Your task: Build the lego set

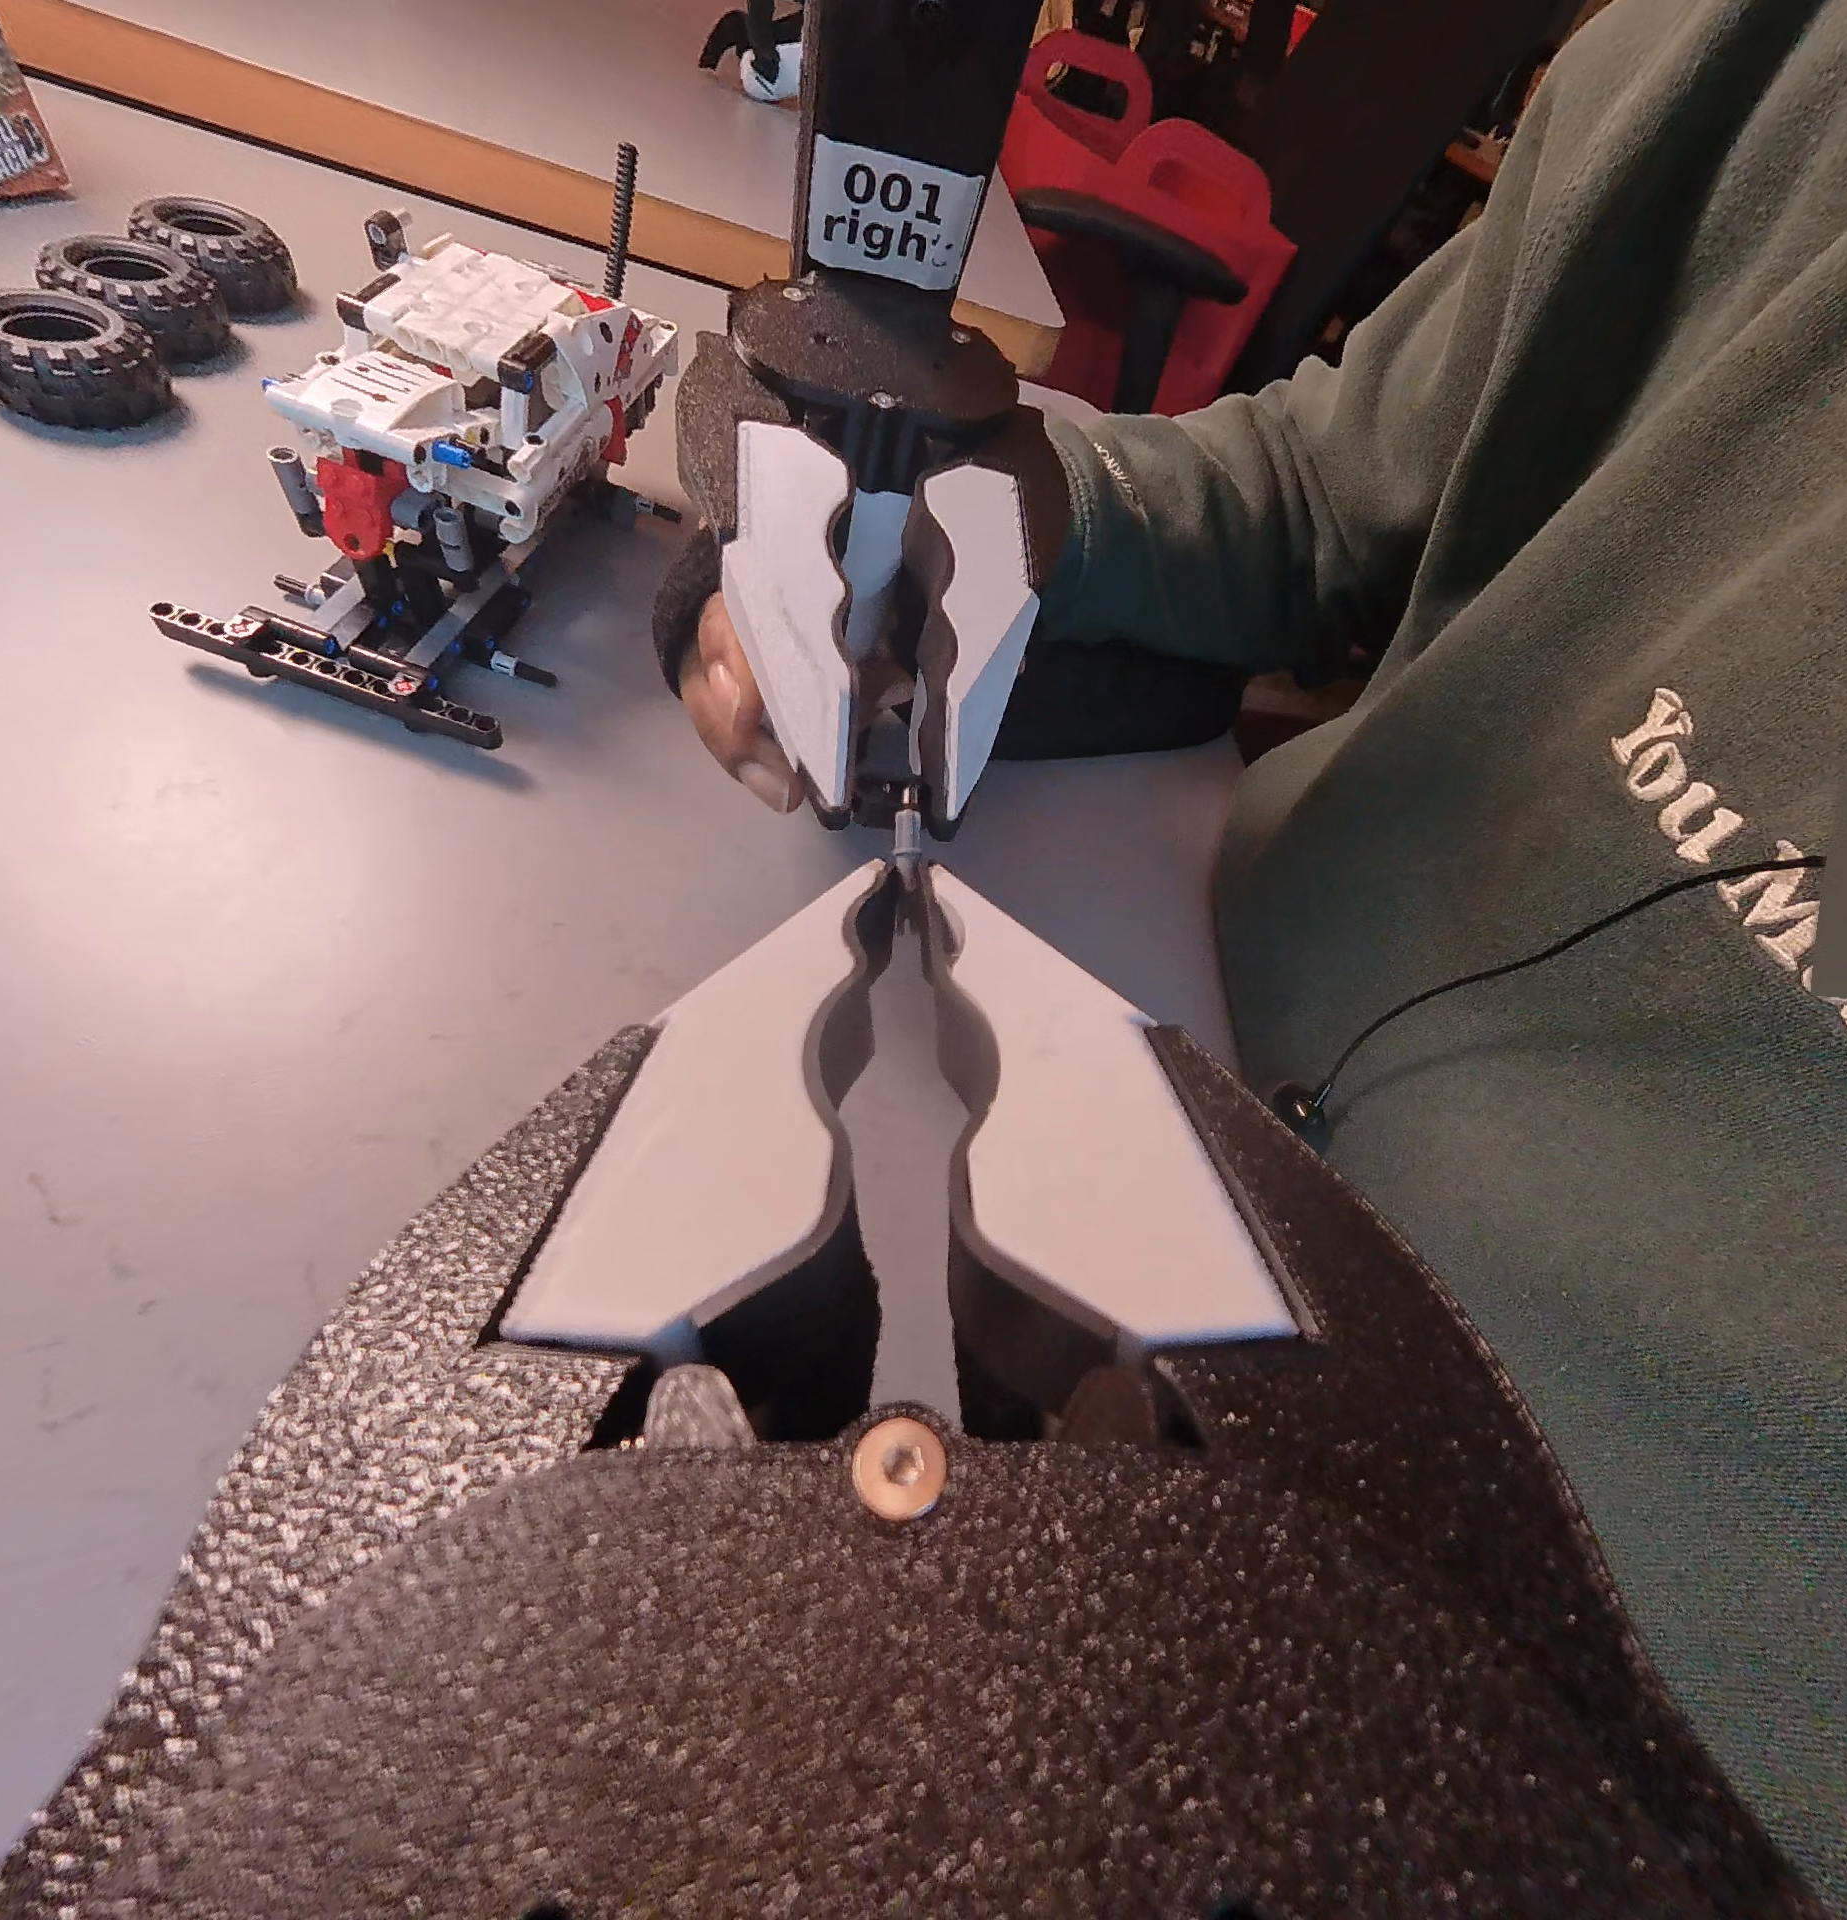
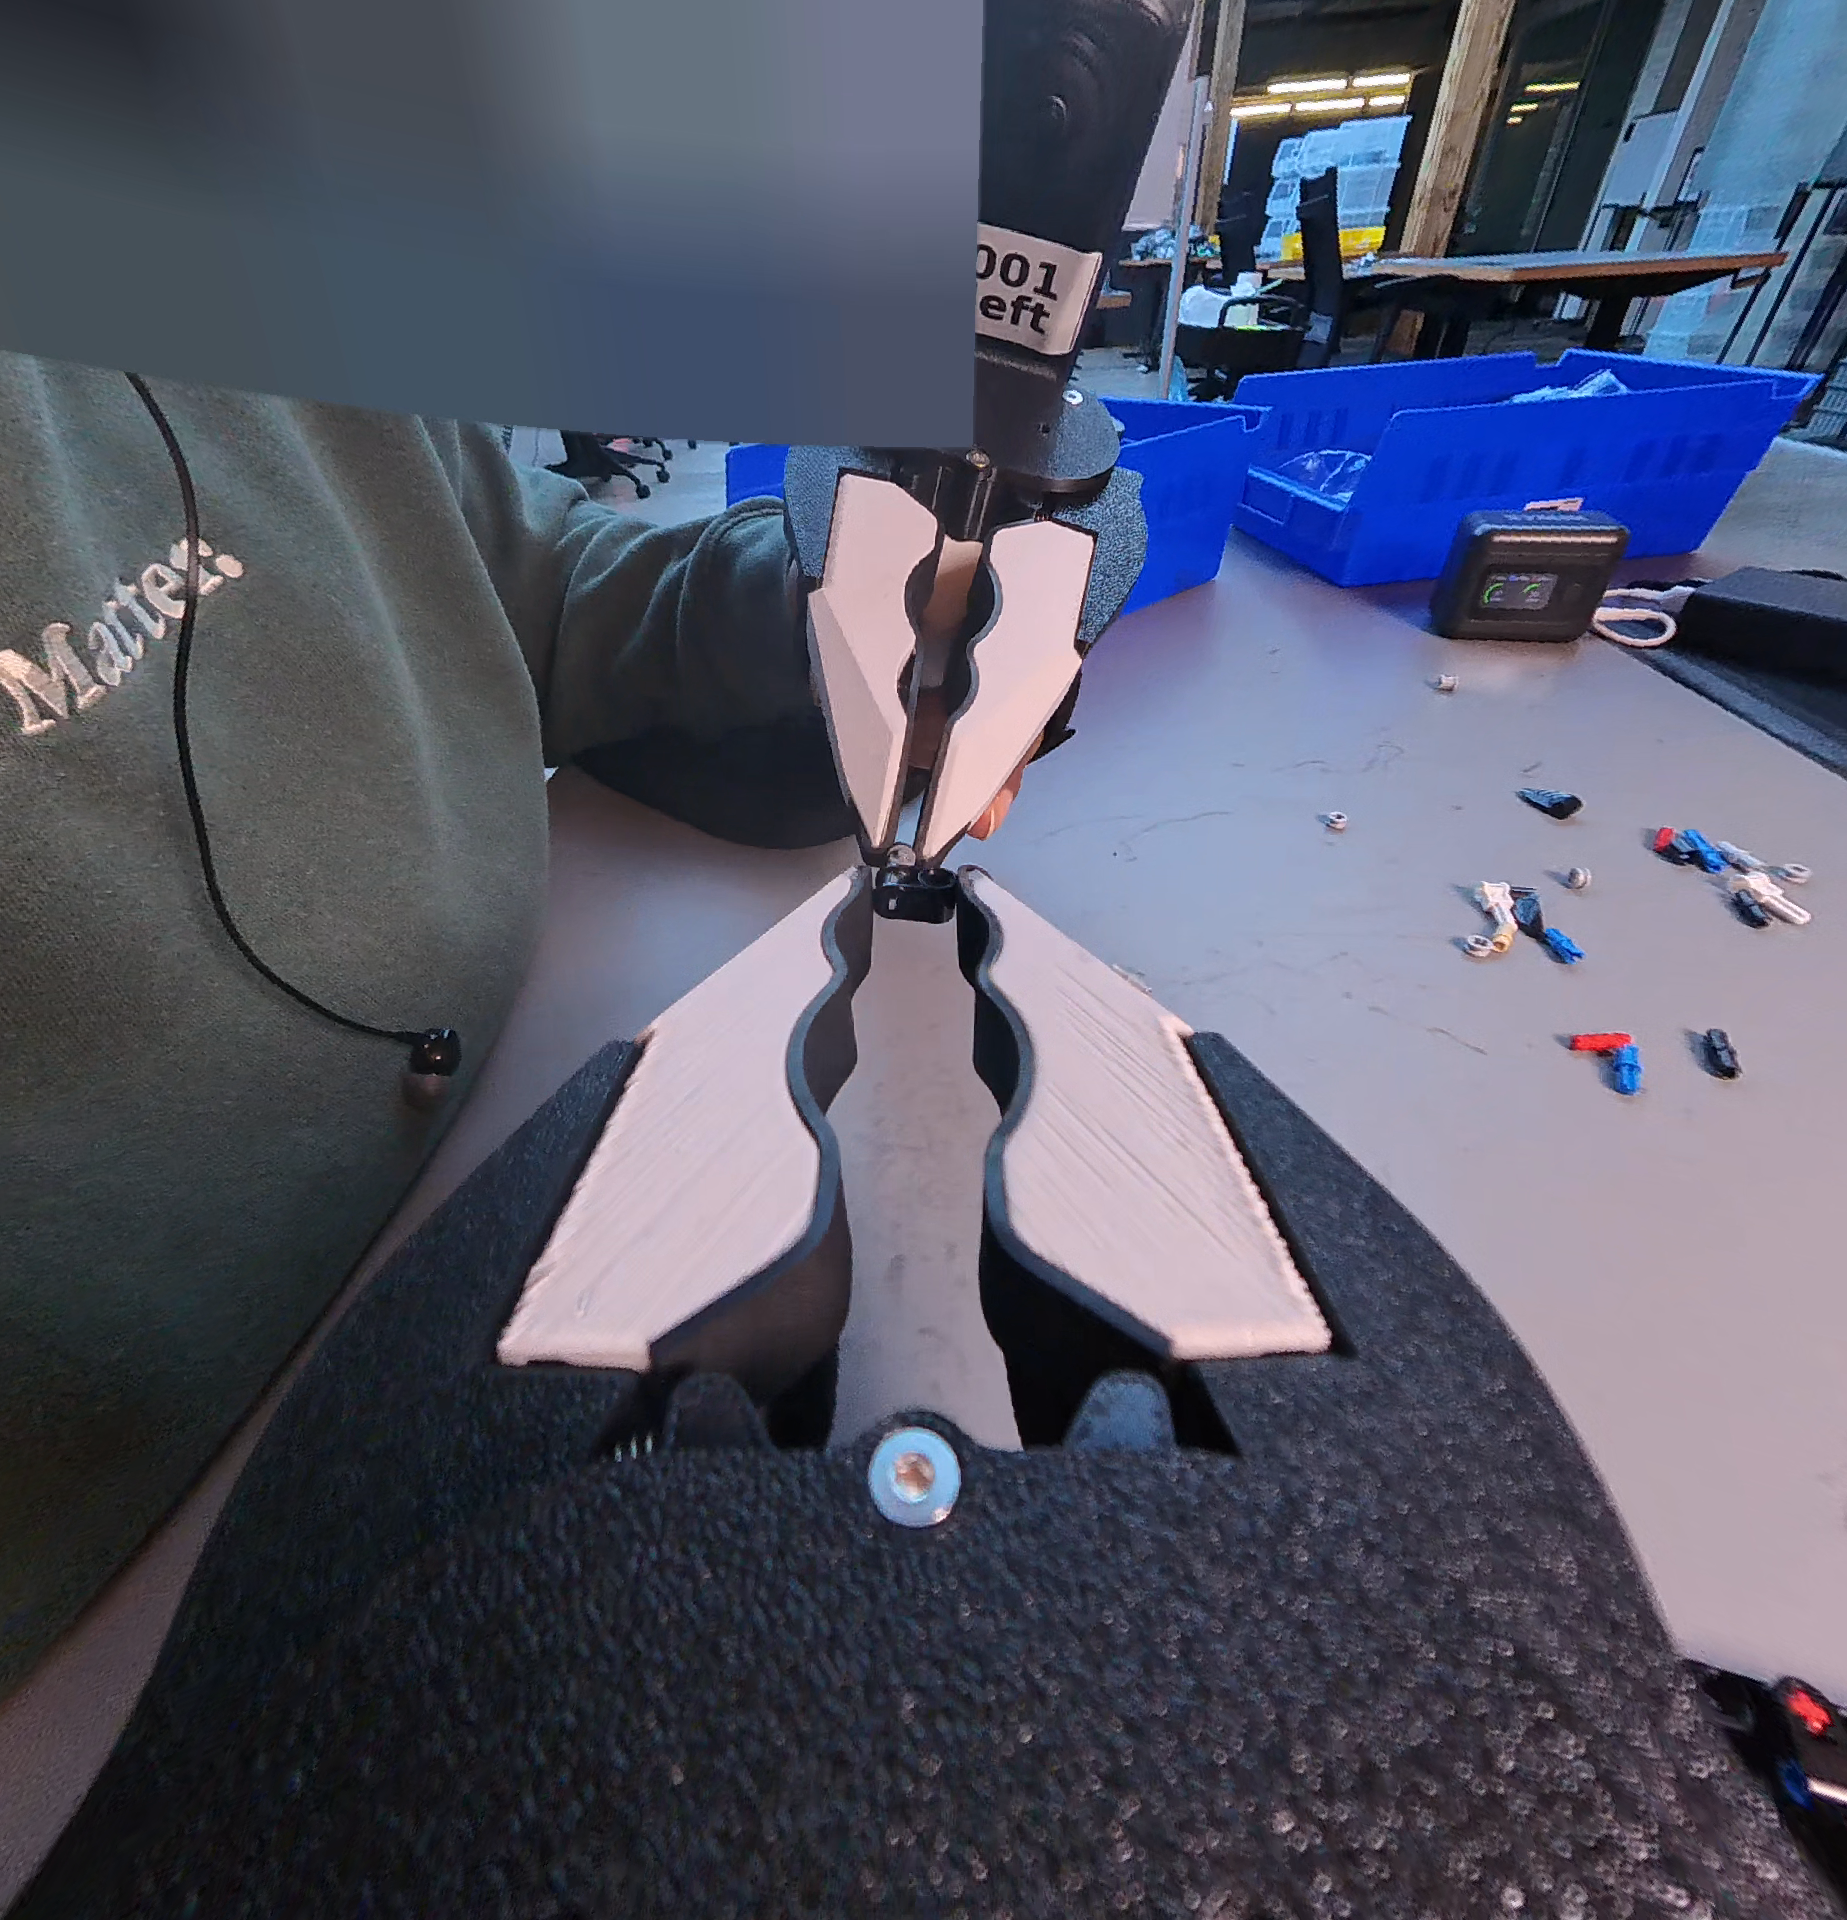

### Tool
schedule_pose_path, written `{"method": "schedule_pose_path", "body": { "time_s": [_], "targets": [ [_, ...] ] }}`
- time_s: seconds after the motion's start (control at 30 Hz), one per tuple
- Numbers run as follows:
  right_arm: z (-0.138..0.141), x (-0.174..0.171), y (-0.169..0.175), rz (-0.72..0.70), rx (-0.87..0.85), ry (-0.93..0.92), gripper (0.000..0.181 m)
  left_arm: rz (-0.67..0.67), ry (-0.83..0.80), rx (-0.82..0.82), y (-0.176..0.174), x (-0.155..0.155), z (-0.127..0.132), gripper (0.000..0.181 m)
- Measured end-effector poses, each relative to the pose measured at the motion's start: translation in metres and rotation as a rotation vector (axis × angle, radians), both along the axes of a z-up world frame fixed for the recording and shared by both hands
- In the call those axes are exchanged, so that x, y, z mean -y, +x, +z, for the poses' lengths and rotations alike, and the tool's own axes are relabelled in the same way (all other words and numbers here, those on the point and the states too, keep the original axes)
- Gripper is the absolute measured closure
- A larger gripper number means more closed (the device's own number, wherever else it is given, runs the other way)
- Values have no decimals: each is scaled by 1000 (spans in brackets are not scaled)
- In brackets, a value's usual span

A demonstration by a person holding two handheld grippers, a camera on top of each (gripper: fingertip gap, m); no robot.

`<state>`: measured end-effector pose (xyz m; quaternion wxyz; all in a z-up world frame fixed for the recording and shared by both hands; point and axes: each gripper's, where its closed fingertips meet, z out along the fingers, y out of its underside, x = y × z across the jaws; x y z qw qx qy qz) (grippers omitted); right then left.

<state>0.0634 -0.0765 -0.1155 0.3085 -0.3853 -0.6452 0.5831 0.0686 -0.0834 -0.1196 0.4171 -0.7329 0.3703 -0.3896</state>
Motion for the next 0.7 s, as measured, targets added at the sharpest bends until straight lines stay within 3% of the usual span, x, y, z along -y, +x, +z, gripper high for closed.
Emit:
{"method": "schedule_pose_path", "body": {
  "time_s": [0.3,0.7],
  "targets": [
    [-7,5,2,28,41,23,166,-23,-22,-55,3,5,-10,178],
    [-36,7,6,43,215,142,167,-26,-154,-69,7,7,-32,179]
  ]
}}
